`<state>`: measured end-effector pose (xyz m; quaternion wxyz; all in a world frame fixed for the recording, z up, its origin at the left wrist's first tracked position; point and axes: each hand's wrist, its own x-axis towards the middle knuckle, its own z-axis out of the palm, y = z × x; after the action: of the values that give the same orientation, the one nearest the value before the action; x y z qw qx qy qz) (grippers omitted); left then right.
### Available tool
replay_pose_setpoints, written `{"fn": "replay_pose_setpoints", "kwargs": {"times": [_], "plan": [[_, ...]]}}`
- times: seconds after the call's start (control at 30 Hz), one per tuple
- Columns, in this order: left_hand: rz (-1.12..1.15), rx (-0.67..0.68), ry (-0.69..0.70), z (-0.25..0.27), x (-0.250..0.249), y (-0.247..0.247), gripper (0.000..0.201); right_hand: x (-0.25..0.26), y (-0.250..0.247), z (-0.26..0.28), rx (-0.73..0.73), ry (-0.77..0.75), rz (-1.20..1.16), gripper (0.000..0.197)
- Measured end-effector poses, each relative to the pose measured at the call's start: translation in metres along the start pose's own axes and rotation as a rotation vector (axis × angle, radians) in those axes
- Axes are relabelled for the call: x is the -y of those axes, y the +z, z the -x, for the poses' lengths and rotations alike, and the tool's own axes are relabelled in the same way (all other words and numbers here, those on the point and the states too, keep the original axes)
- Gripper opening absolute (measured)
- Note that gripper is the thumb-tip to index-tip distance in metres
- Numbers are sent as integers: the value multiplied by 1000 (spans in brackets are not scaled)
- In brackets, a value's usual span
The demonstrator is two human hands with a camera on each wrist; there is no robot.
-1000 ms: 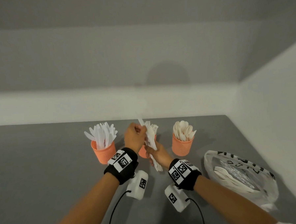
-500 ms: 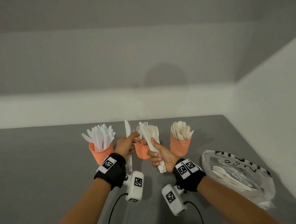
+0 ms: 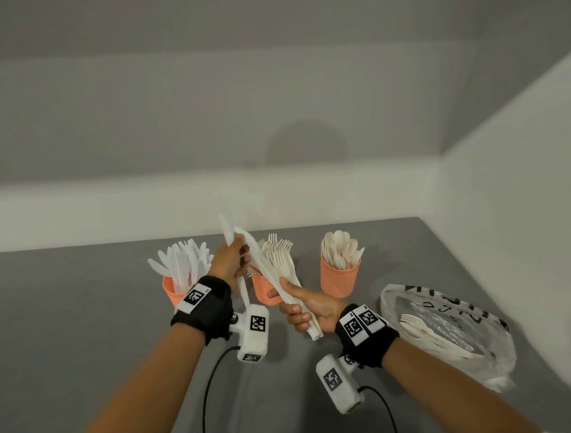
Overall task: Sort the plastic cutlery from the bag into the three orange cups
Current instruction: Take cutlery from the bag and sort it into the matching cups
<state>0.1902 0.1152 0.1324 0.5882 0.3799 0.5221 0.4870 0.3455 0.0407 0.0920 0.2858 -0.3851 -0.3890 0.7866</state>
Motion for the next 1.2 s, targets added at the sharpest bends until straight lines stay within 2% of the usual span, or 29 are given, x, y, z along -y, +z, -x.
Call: {"fn": "replay_pose_setpoints", "kwargs": {"times": [0.1,0.2,0.27,0.33,0.43,0.57,0.63,0.77,0.87,1.0,1.07,1.2], "plan": [[-26,-113,130,-10,-17,-6,18,-1,-2,4,10,20,54,34],[2,-245,283,-12,-32,-15,20,-1,-5,9,7,27,89,34],[78,-328,315,-12,-36,-22,20,-2,-9,10,-3,25,70,35],[146,-350,292,-12,-34,-26,23,-2,-12,9,-36,2,22,35],[64,-323,209,-8,-19,-30,31,0,-10,5,-131,-55,-10,35],[-59,-138,37,4,14,-19,25,3,-6,-7,-226,-131,-44,37],[-79,-65,-4,14,28,-11,24,3,-2,-14,-237,-157,-65,36],[-106,-69,13,31,45,1,37,0,8,-25,-287,-199,32,40],[-224,-61,108,34,49,1,32,-1,18,-31,-291,-240,108,45],[-326,-81,142,32,53,-6,29,-3,23,-38,-317,-263,129,51],[-351,-113,139,29,51,-12,22,-2,24,-39,-303,-236,152,47],[-345,-128,100,24,44,-25,26,-3,27,-38,-221,-208,242,36]]}}
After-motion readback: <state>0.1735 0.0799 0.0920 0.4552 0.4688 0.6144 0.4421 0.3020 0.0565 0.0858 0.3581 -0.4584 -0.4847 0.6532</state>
